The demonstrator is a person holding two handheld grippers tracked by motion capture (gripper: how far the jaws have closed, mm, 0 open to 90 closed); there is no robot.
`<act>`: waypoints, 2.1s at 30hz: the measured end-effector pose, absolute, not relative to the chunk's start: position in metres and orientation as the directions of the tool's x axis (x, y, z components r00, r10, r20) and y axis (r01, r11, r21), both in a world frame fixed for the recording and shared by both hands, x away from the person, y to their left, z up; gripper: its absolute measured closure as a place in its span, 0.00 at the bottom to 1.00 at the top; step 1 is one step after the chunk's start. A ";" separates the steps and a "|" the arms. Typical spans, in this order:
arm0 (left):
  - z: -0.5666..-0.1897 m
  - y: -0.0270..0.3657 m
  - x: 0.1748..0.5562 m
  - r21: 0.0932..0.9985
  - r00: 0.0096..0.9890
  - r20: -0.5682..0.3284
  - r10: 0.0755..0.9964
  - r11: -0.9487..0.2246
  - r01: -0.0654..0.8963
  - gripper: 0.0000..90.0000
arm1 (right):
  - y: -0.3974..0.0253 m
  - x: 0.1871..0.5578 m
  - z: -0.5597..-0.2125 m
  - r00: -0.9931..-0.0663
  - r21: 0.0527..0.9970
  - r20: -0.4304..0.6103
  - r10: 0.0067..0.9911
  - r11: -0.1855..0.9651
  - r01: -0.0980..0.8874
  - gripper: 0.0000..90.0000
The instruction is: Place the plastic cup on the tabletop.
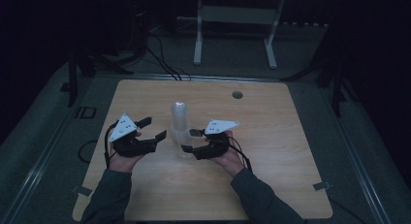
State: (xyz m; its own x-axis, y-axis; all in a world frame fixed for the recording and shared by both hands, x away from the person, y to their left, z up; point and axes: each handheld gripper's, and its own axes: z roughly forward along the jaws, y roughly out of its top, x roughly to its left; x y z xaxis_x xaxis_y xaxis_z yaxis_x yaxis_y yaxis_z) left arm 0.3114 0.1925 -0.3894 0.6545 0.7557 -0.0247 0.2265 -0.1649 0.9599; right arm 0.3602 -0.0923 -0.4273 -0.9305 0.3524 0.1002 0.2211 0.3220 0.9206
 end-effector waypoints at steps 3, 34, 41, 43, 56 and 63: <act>-0.389 0.192 0.311 0.960 0.656 -0.025 0.754 -0.164 0.226 0.29 | -0.090 0.360 -0.431 -0.931 0.918 0.091 0.352 0.333 0.216 0.34; -0.388 0.190 0.312 0.961 0.661 -0.022 0.750 -0.166 0.221 0.28 | -0.076 0.357 -0.469 -0.917 0.867 -0.036 0.398 0.469 0.169 0.32; -0.388 0.190 0.312 0.961 0.662 -0.023 0.750 -0.165 0.220 0.28 | -0.076 0.355 -0.472 -0.923 0.861 -0.027 0.385 0.477 0.174 0.31; -0.388 0.190 0.312 0.961 0.662 -0.023 0.750 -0.165 0.220 0.28 | -0.077 0.355 -0.473 -0.924 0.859 -0.026 0.382 0.481 0.175 0.31; -0.389 0.190 0.312 0.961 0.661 -0.024 0.750 -0.164 0.221 0.28 | -0.079 0.352 -0.477 -0.936 0.846 0.004 0.351 0.498 0.190 0.15; -0.389 0.190 0.313 0.961 0.660 -0.025 0.750 -0.164 0.223 0.28 | -0.088 0.352 -0.474 -0.932 0.854 0.009 0.362 0.482 0.195 0.15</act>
State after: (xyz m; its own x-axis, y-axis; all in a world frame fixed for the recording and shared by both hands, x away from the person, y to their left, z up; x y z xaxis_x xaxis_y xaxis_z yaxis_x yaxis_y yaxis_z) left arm 0.3126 0.1901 -0.3888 0.6604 0.7505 -0.0253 0.2228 -0.1637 0.9610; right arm 0.3519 -0.0884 -0.4743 -0.9321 0.3620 0.0089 0.1952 0.4816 0.8544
